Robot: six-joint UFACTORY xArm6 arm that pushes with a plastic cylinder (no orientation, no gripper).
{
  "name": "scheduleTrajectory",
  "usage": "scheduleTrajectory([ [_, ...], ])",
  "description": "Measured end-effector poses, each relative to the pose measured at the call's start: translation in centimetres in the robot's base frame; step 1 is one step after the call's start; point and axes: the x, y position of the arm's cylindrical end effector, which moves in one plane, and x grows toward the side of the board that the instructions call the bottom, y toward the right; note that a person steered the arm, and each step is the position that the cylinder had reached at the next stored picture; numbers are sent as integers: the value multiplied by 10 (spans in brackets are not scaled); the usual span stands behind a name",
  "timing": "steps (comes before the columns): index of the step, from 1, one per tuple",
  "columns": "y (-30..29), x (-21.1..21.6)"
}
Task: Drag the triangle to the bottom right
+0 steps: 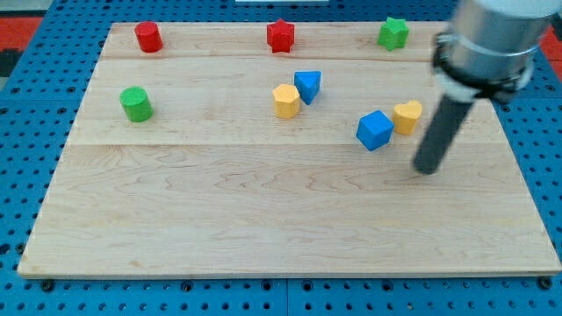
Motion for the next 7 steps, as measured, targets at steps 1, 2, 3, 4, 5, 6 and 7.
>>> scheduleTrajectory([
  [1, -125, -7],
  [2, -158, -54],
  [3, -96, -93],
  [4, -38, -132],
  [5, -87, -192],
  [6, -145, -180],
  [7, -118, -132],
])
